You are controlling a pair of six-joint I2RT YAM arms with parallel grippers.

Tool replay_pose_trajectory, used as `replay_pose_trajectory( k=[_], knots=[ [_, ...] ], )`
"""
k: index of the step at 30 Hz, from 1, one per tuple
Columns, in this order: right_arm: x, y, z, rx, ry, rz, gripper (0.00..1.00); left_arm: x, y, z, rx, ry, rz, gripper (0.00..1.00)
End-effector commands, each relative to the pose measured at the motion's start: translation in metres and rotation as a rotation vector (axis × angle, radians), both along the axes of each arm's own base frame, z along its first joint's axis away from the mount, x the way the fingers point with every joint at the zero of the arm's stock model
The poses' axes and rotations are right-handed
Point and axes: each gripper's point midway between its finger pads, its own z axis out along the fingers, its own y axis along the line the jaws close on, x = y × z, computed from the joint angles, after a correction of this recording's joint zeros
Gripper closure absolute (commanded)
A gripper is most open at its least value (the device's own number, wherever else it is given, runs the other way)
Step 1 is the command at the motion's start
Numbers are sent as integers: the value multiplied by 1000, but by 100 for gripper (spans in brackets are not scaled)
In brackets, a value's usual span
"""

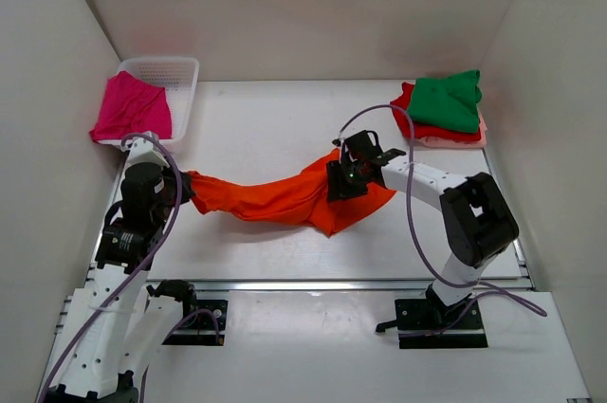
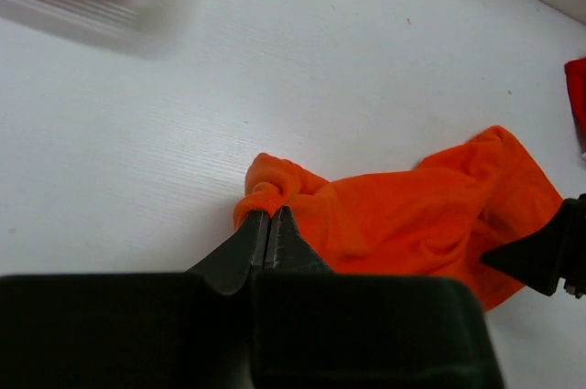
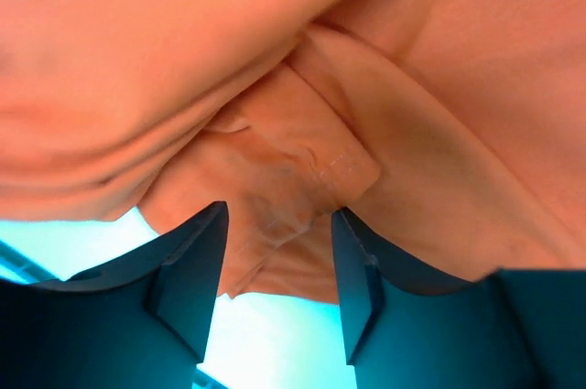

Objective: Fold and stack the t-shirts
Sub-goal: Flatten out the tshirt

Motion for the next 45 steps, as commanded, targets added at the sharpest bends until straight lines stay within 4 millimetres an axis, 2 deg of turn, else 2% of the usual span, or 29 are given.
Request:
replay_pose_trajectory(
  k=[1, 6, 15, 20, 21, 22, 23, 24, 25, 26, 27, 28, 29, 31, 33, 34, 35, 36, 37, 38, 40, 41, 43, 45],
  knots=[
    [22, 6, 40, 108, -146, -14, 52, 0, -11, 4, -40, -30, -44, 100],
    [21, -2, 26, 129, -113, -31, 51, 2, -11, 5, -35, -34, -47, 100],
    [18, -3, -1, 121, -84, -19, 43, 1, -11, 1, -43, -31, -45, 100],
    [21, 1, -7, 128, -88, -6, 42, 1, -11, -7, -45, -14, -45, 100],
    [24, 0, -6, 117, -93, 0, 45, 1, -11, -4, -46, -23, -45, 100],
    [27, 1, -7, 121, -94, 4, 52, 1, -12, -4, -47, -23, -45, 100],
    [24, 2, -12, 112, -82, 11, 64, 1, -12, -6, -44, -20, -47, 100],
    [27, 3, -11, 112, -86, 14, 71, 0, -11, -4, -49, -29, -43, 100],
    [26, 3, -11, 115, -87, 25, 86, 1, -9, -4, -41, -25, -37, 100],
    [29, 4, -8, 118, -102, 26, 94, 1, -10, -6, -41, -22, -42, 100],
    [30, 2, -5, 114, -107, 18, 100, 2, -9, -5, -35, -23, -42, 100],
    [32, -4, -2, 98, -118, 13, 100, 3, -8, -1, -26, -33, -38, 100],
    [35, -2, 10, 108, -145, 18, 100, 7, -3, 3, -19, -49, -18, 100],
    [44, -12, 39, 97, -209, -5, 100, 14, 7, 27, 34, -95, 17, 100],
    [50, -20, 96, 131, -332, -24, 100, 29, 15, 70, 66, -112, 36, 100],
    [54, -29, 126, 138, -389, -46, 100, 39, 18, 102, 85, -147, 43, 100],
    [61, -31, 158, 163, -462, -48, 99, 44, 19, 116, 90, -166, 50, 100],
    [57, -41, 184, 166, -513, -61, 100, 48, 18, 148, 94, -226, 49, 100],
    [58, -50, 220, 176, -592, -70, 100, 49, 23, 179, 105, -283, 79, 100],
    [58, -59, 243, 177, -639, -82, 100, 49, 22, 191, 107, -303, 78, 100],
    [50, -75, 291, 195, -744, -89, 100, 38, 29, 248, 100, -418, 108, 100],
    [43, -81, 321, 205, -815, -95, 100, 41, 28, 250, 106, -409, 109, 100],
    [23, -96, 356, 199, -901, -85, 100, 27, 33, 281, 111, -473, 132, 100],
    [6, -105, 380, 197, -966, -83, 100, 13, 35, 295, 109, -515, 142, 100]
  ],
)
